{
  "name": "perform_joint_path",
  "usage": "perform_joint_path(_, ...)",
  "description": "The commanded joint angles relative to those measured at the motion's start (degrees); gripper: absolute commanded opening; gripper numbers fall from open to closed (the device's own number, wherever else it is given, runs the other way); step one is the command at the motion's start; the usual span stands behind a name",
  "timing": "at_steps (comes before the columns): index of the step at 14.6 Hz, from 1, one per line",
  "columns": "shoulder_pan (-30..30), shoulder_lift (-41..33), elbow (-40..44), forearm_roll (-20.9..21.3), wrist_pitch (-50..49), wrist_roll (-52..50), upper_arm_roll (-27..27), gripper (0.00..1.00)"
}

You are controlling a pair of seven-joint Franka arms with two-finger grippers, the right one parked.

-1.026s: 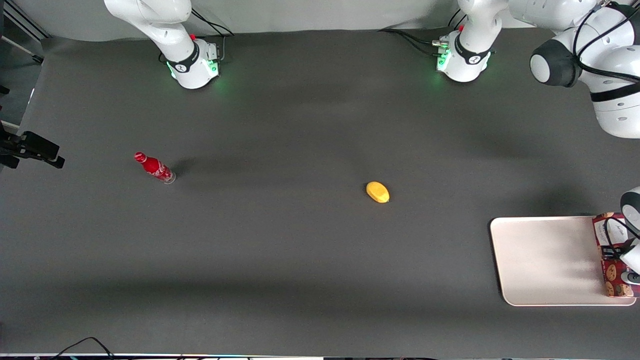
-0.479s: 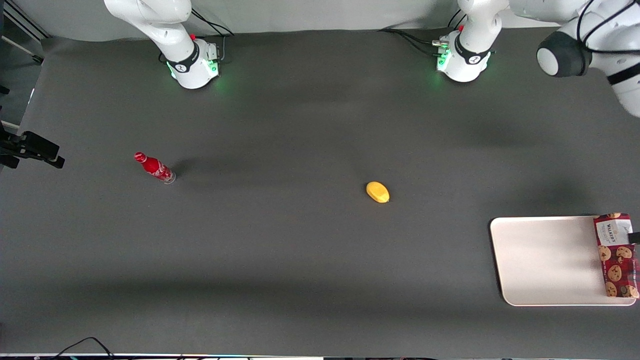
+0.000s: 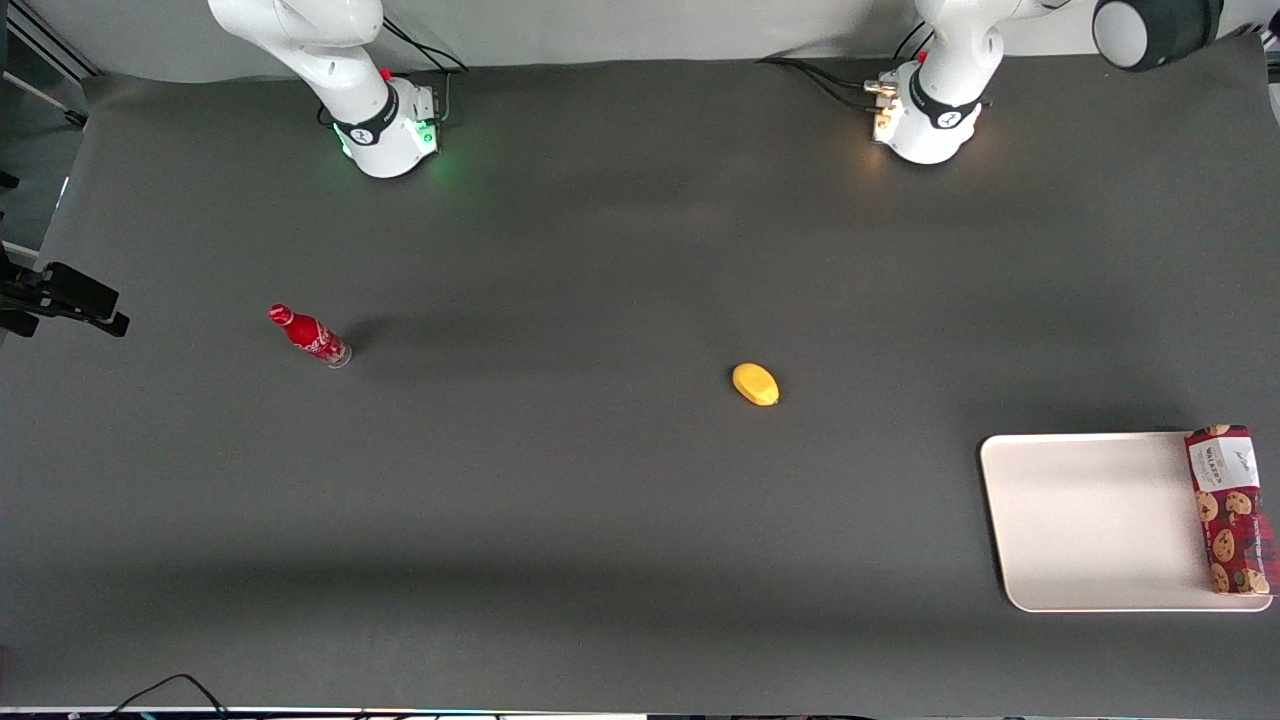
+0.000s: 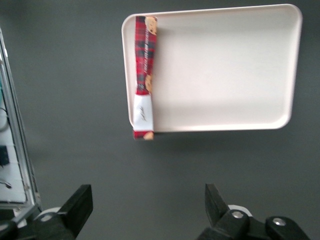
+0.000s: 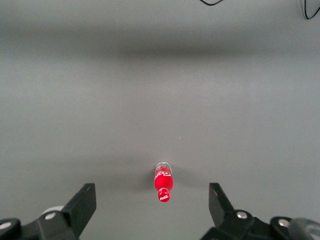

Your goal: Place red cookie box on tray

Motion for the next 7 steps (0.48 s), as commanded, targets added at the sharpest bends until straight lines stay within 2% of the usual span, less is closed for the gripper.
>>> perform_joint_path(1, -2.3, -8.87, -2.58, 0.48, -10.32, -8.57, -0.84, 1.0)
perform_joint_path(4, -2.74, -16.07, -4.32, 2.4, -17.19, -13.94, -4.96, 1.0)
perform_joint_path(7, -2.83, -26.78, -14.23, 6.26, -16.42, -20.26, -13.47, 1.0)
